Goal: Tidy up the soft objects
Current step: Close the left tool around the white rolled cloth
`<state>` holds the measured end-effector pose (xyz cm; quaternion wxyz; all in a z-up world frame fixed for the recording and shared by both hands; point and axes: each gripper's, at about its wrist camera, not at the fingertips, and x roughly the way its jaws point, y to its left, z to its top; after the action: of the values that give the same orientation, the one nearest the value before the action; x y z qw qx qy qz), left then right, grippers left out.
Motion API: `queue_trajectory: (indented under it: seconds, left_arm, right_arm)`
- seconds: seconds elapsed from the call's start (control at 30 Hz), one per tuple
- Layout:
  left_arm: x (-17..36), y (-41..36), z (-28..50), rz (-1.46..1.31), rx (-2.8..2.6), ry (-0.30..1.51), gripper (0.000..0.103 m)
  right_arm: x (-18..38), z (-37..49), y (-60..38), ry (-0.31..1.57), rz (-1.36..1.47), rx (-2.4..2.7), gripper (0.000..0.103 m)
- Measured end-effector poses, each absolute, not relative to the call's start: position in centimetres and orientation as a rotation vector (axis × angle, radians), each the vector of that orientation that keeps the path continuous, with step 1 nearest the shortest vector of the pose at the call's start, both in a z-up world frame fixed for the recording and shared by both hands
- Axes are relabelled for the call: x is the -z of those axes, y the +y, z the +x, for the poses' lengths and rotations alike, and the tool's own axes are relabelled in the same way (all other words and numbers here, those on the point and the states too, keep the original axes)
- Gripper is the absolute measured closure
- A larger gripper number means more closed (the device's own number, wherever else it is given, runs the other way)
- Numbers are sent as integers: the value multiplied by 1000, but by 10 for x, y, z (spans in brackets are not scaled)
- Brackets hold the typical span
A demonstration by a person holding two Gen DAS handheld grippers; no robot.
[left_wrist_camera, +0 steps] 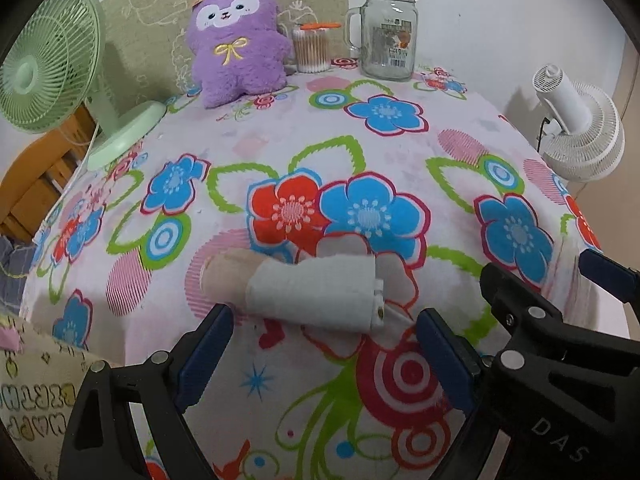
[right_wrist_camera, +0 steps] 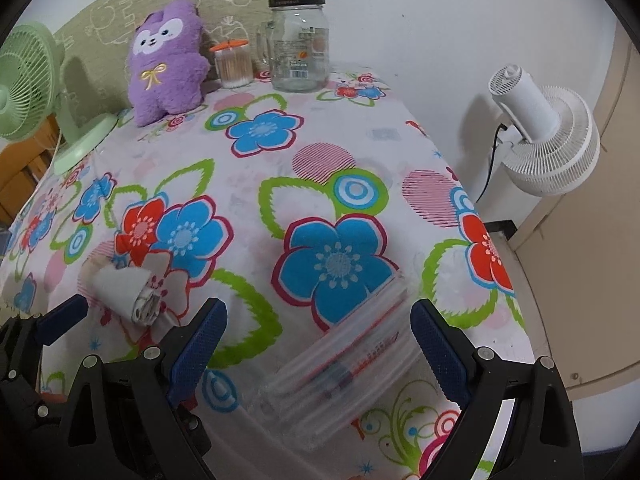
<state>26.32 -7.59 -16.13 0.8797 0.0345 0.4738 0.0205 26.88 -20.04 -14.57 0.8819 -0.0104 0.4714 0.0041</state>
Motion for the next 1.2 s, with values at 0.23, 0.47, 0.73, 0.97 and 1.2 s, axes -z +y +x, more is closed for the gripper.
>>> queue_trajectory:
  seconds: [0.23,0.47,0.73,0.97,1.2]
  left_arm:
    - [162,-73,270,80,-50,968,8]
    - [162,-70,272,39,-16,982,15]
    - [159,-72,273,-8,5,993,45]
    - [157,-73,272,-13,5,984,64]
    - [152,-70,267,-2,-25,957,68]
  right_arm:
    - [146,270,-206,980,7,2,8]
    - [145,273,-205,981,16,-2,8]
    - [142,275,-209,985,50,-15,8]
    - [141,276,-210,987,62,-29,8]
    - [139,272,-211,983,71,-41,8]
